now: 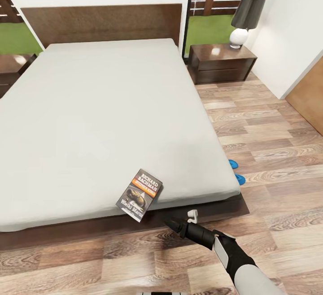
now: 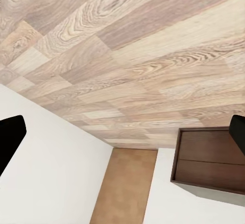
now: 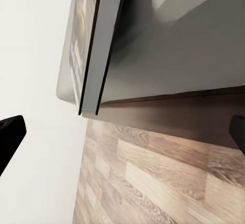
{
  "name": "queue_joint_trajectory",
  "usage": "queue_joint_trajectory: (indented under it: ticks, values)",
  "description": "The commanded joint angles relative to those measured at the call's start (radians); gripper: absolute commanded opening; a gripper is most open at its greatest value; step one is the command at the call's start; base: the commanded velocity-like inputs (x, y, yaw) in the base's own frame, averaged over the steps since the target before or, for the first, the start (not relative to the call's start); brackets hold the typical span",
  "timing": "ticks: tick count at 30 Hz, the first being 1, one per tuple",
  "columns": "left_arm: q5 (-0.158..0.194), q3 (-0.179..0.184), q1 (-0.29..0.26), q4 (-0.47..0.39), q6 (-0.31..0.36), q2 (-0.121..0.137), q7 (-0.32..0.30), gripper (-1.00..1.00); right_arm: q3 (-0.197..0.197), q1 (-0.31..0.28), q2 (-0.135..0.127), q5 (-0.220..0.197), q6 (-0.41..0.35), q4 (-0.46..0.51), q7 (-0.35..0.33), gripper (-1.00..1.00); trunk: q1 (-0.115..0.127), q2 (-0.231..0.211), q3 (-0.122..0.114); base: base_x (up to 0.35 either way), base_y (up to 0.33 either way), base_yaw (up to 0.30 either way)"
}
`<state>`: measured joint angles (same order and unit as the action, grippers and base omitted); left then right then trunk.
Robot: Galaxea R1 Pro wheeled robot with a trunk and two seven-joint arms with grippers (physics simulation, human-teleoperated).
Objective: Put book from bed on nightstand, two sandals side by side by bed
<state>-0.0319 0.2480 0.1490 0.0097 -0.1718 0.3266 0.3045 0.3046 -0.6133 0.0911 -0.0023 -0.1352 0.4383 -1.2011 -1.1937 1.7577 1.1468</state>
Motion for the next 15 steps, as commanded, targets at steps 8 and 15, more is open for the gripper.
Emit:
queue_joint_trajectory:
  ticks: [8, 15]
  values:
    - [-0.004, 0.004, 0.000, 0.001, -0.004, 0.000, 0.004, 1.00, 0.005, 0.000, 0.002, 0.000, -0.010, 0.000, -0.003, 1.00, 0.000, 0.000, 0.000, 0.000, 0.059, 0.000]
    - [-0.004, 0.004, 0.000, 0.001, -0.004, 0.000, 0.004, 1.00, 0.005, 0.000, 0.001, 0.001, -0.010, 0.000, -0.003, 1.00, 0.000, 0.000, 0.000, 0.000, 0.072, 0.000]
